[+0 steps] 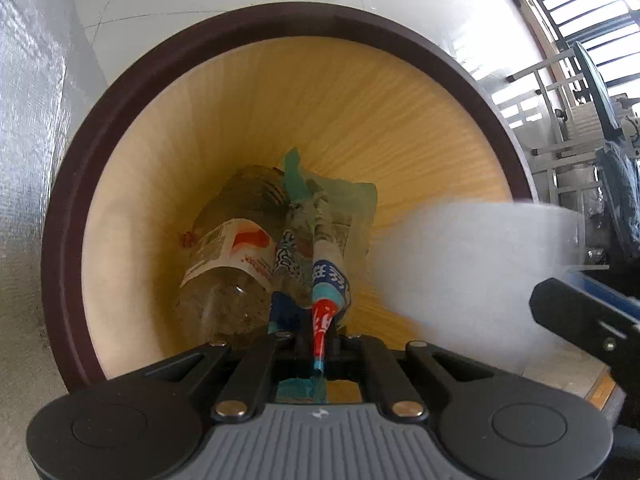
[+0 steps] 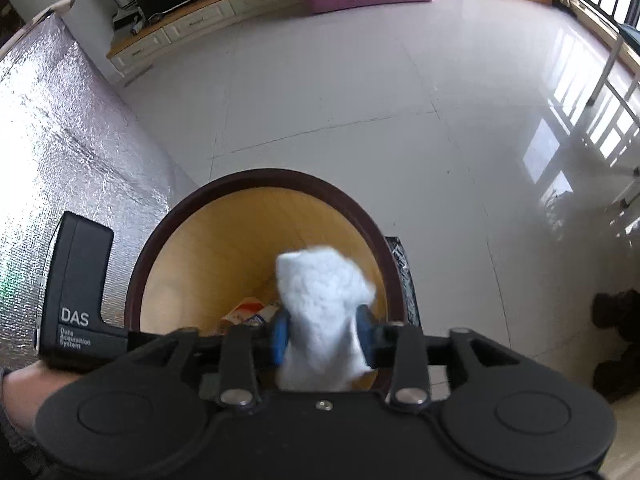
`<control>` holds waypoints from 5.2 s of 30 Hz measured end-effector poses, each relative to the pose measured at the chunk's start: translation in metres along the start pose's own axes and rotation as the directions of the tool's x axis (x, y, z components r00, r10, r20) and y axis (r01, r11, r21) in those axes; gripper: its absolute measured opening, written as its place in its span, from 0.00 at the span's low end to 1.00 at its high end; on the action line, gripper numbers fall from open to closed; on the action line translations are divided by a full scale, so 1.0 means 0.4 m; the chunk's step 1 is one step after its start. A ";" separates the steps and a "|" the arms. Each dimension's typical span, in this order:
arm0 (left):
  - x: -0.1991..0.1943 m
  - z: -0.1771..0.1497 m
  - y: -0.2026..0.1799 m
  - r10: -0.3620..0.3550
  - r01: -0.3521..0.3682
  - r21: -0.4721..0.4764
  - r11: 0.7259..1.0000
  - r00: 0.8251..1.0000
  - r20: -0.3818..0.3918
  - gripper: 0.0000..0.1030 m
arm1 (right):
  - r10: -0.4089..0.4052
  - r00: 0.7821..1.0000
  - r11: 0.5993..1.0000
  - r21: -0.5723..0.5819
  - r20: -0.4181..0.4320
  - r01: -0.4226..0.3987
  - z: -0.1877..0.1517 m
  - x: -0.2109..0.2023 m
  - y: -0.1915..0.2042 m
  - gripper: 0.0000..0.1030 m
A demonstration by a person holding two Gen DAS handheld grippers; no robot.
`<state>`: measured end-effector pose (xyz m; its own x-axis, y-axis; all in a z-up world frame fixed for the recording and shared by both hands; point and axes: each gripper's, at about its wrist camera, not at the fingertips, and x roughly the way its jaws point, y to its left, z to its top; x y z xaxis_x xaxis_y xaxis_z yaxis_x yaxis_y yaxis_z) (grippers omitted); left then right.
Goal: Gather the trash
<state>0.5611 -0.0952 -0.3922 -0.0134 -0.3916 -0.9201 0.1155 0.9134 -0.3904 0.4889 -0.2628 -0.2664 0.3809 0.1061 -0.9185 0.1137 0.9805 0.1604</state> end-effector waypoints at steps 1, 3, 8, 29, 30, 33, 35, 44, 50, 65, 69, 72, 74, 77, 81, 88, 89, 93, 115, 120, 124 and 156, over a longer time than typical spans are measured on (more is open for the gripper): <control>0.000 -0.003 0.004 0.004 -0.004 0.008 1.000 1.000 0.002 0.03 | 0.002 1.000 1.000 -0.003 0.002 -0.002 0.000 -0.002 0.003 0.45; -0.001 -0.006 0.004 0.010 -0.010 0.015 1.000 1.000 0.005 0.03 | 0.000 1.000 1.000 -0.014 0.001 0.000 0.001 -0.007 0.007 0.46; -0.016 -0.015 -0.024 0.038 -0.040 0.074 0.996 0.999 0.021 0.03 | -0.017 1.000 1.000 -0.018 -0.015 0.016 0.003 -0.012 0.005 0.45; -0.286 -0.089 -0.079 0.022 -0.046 0.117 0.992 0.980 0.199 0.81 | -0.003 0.997 1.000 0.003 0.078 0.003 -0.012 -0.194 -0.007 0.48; -0.308 -0.099 -0.082 0.033 -0.060 0.117 0.991 0.976 0.217 0.81 | 0.000 0.997 1.000 0.003 0.082 0.000 -0.015 -0.204 -0.009 0.48; -0.377 -0.133 -0.088 0.060 -0.090 0.101 0.991 0.962 0.267 0.85 | 0.008 0.996 1.000 -0.008 0.090 -0.007 -0.018 -0.230 -0.008 0.49; -0.418 -0.159 -0.084 0.073 -0.102 0.086 0.991 0.953 0.295 0.88 | 0.017 0.995 1.000 -0.021 0.096 -0.015 -0.020 -0.255 -0.005 0.51; -0.632 -0.274 -0.064 0.121 -0.134 -0.002 0.991 0.886 0.447 0.94 | 0.029 0.986 0.995 -0.100 0.162 -0.013 -0.018 -0.405 0.037 0.60; -0.785 -0.360 -0.049 0.138 -0.143 -0.034 0.989 0.823 0.551 1.00 | 0.022 0.979 0.988 -0.154 0.202 0.010 -0.034 -0.498 0.100 0.68; -0.991 -0.630 0.060 0.130 -0.179 0.000 0.984 0.714 0.688 1.00 | -0.006 0.915 0.988 -0.141 0.404 0.069 -0.217 -0.746 0.290 0.94; -1.010 -0.700 0.094 0.117 -0.174 0.007 0.985 0.695 0.709 1.00 | -0.028 0.895 0.988 -0.121 0.445 0.091 -0.298 -0.793 0.315 0.98; -1.009 -0.751 0.097 0.111 -0.180 0.018 0.984 0.682 0.723 1.00 | -0.038 0.885 0.987 -0.118 0.464 0.105 -0.357 -0.813 0.326 1.00; -1.006 -0.783 0.091 0.103 -0.179 0.025 0.984 0.671 0.734 1.00 | -0.050 0.878 0.986 -0.114 0.477 0.118 -0.392 -0.826 0.324 1.00; -0.998 -0.828 0.075 0.090 -0.183 0.044 0.982 0.662 0.744 1.00 | -0.057 0.865 0.988 -0.098 0.498 0.122 -0.440 -0.843 0.313 1.00; -0.985 -0.880 0.053 0.093 -0.215 0.061 0.975 0.636 0.766 1.00 | -0.065 0.845 0.991 -0.068 0.530 0.119 -0.492 -0.861 0.289 1.00; -0.950 -0.958 0.023 0.110 -0.231 0.047 0.972 0.618 0.778 1.00 | -0.061 0.819 0.990 -0.070 0.571 0.123 -0.576 -0.881 0.257 1.00; -0.946 -0.968 0.020 0.115 -0.234 0.041 0.971 0.616 0.779 1.00 | -0.062 0.816 0.989 -0.075 0.574 0.128 -0.583 -0.883 0.253 1.00; -0.925 -1.005 0.010 0.140 -0.246 0.016 0.969 0.605 0.784 1.00 | -0.054 0.812 0.986 -0.097 0.581 0.135 -0.607 -0.887 0.242 1.00; -0.920 -1.058 -0.041 0.165 -0.297 0.013 0.955 0.567 0.807 1.00 | -0.071 0.814 0.988 -0.070 0.576 0.136 -0.666 -0.877 0.196 1.00; -0.920 -1.060 -0.046 0.167 -0.300 0.013 0.954 0.566 0.807 1.00 | -0.075 0.812 0.989 -0.064 0.579 0.137 -0.667 -0.881 0.186 1.00; -0.920 -1.060 -0.047 0.168 -0.300 0.012 0.954 0.566 0.807 1.00 | -0.076 0.812 0.988 -0.064 0.578 0.138 -0.670 -0.881 0.183 1.00; -0.920 -1.061 -0.049 0.170 -0.303 0.011 0.953 0.563 0.809 1.00 | -0.073 0.812 0.988 -0.070 0.579 0.139 -0.678 -0.873 0.190 1.00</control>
<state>0.1425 0.0783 -0.0599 0.8154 -0.1554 -0.5576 0.1251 0.9878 -0.0924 0.1155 -0.1804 -0.0314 0.8325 -0.0815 -0.5480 0.1010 0.9949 0.0054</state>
